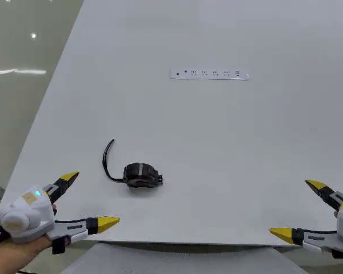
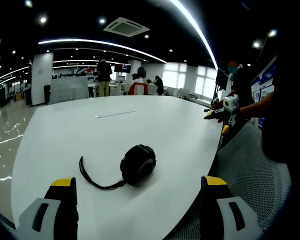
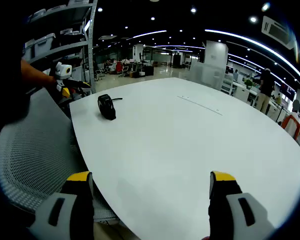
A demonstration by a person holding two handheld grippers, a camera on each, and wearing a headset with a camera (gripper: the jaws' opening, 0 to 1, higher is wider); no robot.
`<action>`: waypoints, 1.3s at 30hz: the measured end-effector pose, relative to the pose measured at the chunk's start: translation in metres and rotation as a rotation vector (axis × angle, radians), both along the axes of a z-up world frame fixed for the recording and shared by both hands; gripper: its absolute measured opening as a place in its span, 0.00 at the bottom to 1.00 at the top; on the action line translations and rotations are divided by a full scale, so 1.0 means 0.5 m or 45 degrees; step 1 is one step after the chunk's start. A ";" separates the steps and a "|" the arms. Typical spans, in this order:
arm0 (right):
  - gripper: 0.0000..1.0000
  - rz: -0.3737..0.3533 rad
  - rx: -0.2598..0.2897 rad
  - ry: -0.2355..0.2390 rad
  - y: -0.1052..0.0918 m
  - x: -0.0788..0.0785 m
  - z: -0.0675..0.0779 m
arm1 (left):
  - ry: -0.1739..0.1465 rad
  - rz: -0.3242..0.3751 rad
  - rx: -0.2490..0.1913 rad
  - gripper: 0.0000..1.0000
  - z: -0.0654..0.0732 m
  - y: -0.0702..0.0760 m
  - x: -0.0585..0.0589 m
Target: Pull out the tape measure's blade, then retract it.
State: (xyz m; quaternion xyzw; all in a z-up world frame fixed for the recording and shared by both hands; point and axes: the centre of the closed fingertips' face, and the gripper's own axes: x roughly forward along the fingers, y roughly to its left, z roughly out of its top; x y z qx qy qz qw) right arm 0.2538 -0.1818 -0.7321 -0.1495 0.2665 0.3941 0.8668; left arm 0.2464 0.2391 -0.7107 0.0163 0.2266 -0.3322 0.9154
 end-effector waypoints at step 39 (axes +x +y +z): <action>0.99 0.029 -0.028 -0.046 -0.006 0.036 0.042 | 0.082 -0.176 0.235 0.97 0.000 -0.005 0.045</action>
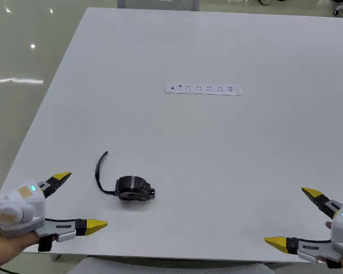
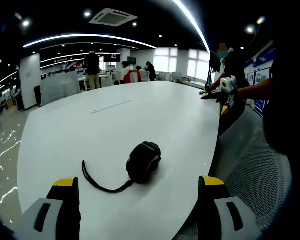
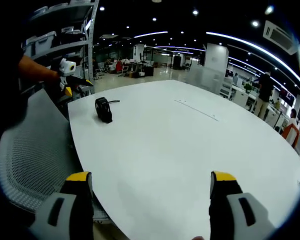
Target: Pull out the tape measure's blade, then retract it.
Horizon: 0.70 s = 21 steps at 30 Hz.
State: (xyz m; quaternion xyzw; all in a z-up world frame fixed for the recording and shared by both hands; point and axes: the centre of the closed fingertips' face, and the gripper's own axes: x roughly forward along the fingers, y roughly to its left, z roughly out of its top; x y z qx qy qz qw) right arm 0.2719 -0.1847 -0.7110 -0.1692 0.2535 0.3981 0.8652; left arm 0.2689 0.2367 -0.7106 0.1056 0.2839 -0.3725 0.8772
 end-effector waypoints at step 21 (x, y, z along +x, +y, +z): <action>0.99 0.186 -0.045 -0.016 0.089 0.017 0.016 | 0.118 -0.608 0.535 0.86 -0.076 -0.138 0.073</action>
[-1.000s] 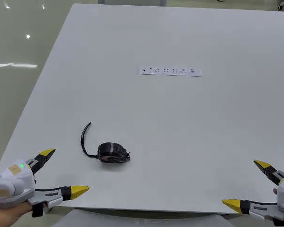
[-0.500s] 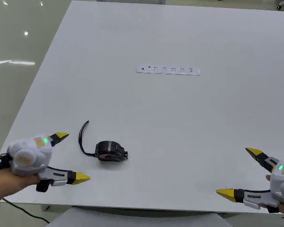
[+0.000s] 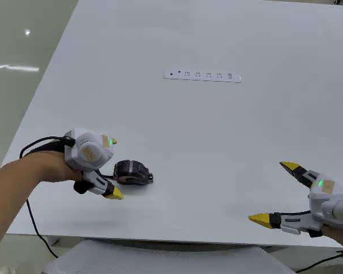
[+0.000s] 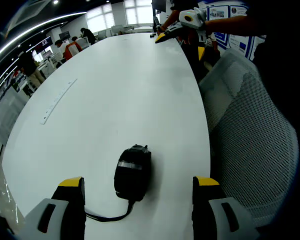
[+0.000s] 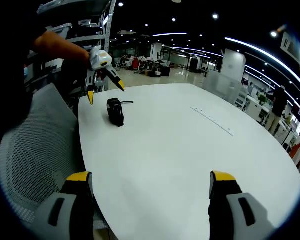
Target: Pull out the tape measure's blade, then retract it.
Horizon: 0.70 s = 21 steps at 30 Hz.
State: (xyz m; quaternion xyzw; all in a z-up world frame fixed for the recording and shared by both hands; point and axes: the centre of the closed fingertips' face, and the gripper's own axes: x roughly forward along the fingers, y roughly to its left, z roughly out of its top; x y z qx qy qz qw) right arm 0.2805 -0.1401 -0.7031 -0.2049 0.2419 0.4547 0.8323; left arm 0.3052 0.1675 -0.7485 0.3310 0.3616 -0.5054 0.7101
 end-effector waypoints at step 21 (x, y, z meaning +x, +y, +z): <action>0.96 0.303 -0.072 -0.004 0.142 0.053 -0.020 | 0.030 0.009 0.143 0.54 -0.062 -0.014 0.017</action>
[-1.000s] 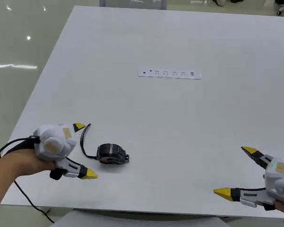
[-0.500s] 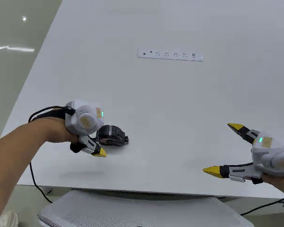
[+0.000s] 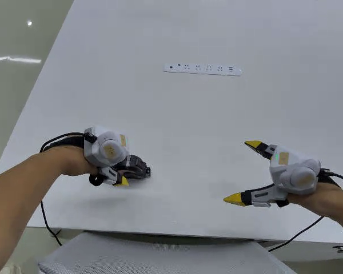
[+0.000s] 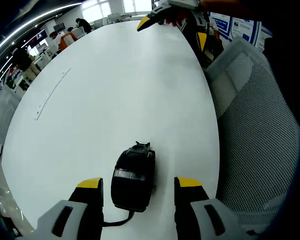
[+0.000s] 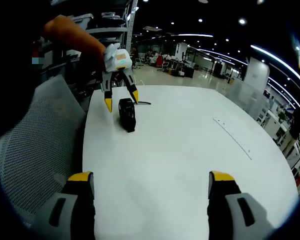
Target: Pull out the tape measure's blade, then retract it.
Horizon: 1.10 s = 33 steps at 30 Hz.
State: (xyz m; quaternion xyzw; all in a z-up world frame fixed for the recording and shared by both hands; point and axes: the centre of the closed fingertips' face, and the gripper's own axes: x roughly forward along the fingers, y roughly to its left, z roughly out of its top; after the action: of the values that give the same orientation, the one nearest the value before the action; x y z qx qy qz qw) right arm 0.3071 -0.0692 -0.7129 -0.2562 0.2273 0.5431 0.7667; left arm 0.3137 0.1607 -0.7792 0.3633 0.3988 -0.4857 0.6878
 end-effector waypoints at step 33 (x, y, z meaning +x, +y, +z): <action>0.67 0.168 -0.148 0.267 0.278 0.002 -0.178 | 0.070 -0.173 0.139 0.30 -0.018 -0.011 0.010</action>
State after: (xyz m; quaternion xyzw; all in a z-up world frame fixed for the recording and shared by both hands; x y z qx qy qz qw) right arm 0.3082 0.0699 -0.8018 -0.2565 0.3200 0.6019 0.6852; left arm 0.3186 0.1553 -0.7884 0.4128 0.4180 -0.5186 0.6213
